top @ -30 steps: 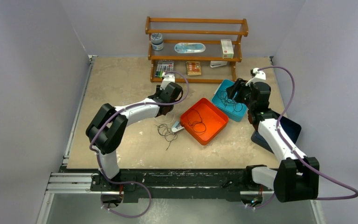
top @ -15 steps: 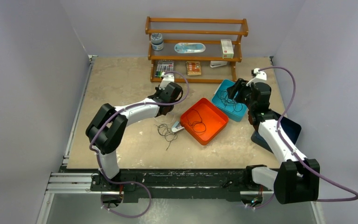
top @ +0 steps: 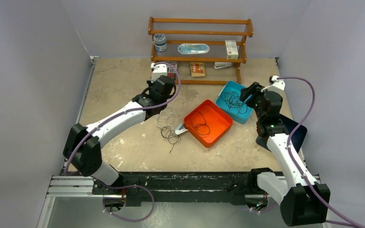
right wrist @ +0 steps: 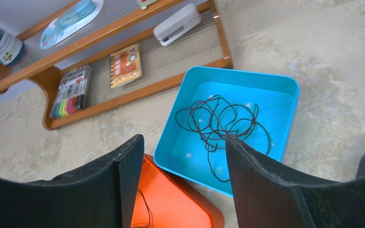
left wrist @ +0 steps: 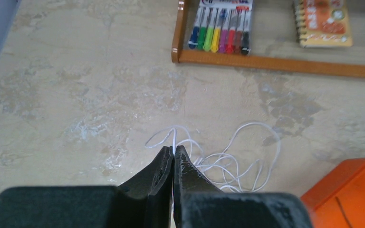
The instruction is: Untangle the cables
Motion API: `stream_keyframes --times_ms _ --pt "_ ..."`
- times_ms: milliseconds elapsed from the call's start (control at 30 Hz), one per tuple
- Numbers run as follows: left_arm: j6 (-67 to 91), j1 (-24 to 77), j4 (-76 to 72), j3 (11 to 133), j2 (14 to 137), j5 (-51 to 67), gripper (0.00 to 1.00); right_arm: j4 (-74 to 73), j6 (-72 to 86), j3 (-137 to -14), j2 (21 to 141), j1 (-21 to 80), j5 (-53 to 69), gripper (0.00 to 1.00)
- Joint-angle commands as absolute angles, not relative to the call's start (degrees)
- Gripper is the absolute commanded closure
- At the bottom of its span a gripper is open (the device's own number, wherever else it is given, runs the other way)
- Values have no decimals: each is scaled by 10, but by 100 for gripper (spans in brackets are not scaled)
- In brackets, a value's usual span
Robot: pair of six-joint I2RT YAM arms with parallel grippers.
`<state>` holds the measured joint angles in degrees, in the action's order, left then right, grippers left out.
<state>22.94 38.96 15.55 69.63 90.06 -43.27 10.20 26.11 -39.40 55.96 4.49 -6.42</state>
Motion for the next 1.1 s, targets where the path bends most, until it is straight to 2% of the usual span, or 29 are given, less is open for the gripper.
stream_keyframes --times_ms 0,167,433,633,767,900,1067 --pt "226 380 152 687 825 -407 100 85 311 -402 546 45 -140 33" --pt "217 378 145 680 771 -356 100 59 341 -407 546 45 -181 32" --pt "203 375 147 677 734 -348 100 11 362 -421 559 40 -235 29" --pt "205 374 141 671 733 -339 100 -48 364 -440 590 -16 -253 18" --pt "205 374 140 666 729 -335 100 -87 386 -445 594 -48 -301 5" --pt "202 374 142 665 727 -336 100 -104 404 -433 589 -62 -325 2" --pt "203 374 138 664 729 -333 100 -87 413 -408 601 -92 -279 2"
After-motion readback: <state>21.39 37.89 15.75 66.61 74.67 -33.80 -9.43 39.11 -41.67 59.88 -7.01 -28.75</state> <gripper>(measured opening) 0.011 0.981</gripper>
